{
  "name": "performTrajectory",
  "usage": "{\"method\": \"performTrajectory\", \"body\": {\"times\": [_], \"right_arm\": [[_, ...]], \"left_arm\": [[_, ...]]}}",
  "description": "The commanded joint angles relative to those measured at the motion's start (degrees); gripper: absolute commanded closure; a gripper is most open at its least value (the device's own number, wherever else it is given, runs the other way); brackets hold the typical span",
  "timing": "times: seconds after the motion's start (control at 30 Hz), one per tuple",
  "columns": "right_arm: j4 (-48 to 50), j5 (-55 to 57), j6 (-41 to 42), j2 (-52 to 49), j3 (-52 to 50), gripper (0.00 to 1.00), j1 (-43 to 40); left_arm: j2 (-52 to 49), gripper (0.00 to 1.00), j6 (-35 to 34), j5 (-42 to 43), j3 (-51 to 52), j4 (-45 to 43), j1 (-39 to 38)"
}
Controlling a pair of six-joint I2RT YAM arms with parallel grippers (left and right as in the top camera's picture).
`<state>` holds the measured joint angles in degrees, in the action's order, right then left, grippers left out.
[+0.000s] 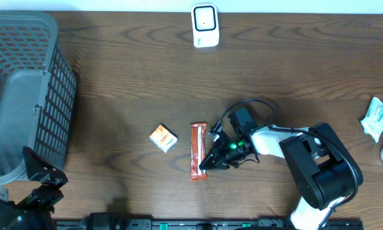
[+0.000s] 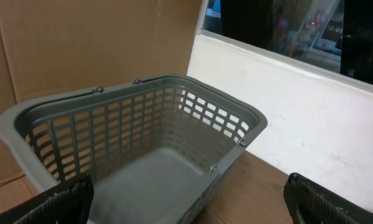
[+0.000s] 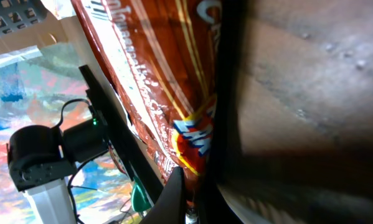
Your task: Scan the item barcode
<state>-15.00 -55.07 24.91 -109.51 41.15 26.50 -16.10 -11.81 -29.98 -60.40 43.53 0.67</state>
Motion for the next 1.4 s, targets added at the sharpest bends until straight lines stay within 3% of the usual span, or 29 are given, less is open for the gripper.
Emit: {"method": "performTrajectory", "body": {"times": [0.0,0.17,0.3,0.57,0.73,0.93,0.97,1.0,1.13,1.17,1.27,1.37], "right_arm": [[-1.5,37.4,11.8,-8.7,-5.6,0.99,-3.8],[-0.9,38.3,7.3,-0.7,-5.6,0.99,-4.1],[-1.0,34.6,2.1,11.8,-5.5,0.98,-4.1],[-5.2,32.0,0.2,32.9,-5.5,0.98,-4.1],[-6.3,30.8,-1.9,39.0,-5.5,0.99,-4.1],[-13.9,36.7,-1.8,38.5,-5.6,0.99,-4.1],[-14.8,37.1,-1.9,38.2,-5.6,0.96,-4.1],[-15.5,37.3,-1.9,37.9,-5.7,0.85,-4.0],[-15.5,37.7,-5.2,36.9,-5.7,0.07,-3.9],[-15.1,37.6,-7.4,36.8,-5.7,0.01,-3.9],[-14.3,37.8,-13.4,35.9,-5.7,0.01,-3.9],[-13.5,37.5,-14.3,32.8,-5.7,0.01,-3.9]], "left_arm": [[0.4,0.02,0.1,-0.5,0.3,0.0,0.1],[0.4,0.02,0.1,-0.5,0.3,0.0,0.1],[0.4,0.02,0.1,-0.5,0.3,0.0,0.1],[0.4,0.02,0.1,-0.5,0.3,0.0,0.1],[0.4,0.02,0.1,-0.5,0.3,0.0,0.1],[0.4,0.02,0.1,-0.5,0.3,0.0,0.1],[0.4,0.02,0.1,-0.5,0.3,0.0,0.1],[0.4,0.02,0.1,-0.5,0.3,0.0,0.1],[0.4,0.02,0.1,-0.5,0.3,0.0,0.1],[0.4,0.02,0.1,-0.5,0.3,0.0,0.1],[0.4,0.02,0.1,-0.5,0.3,0.0,0.1],[0.4,0.02,0.1,-0.5,0.3,0.0,0.1]]}}
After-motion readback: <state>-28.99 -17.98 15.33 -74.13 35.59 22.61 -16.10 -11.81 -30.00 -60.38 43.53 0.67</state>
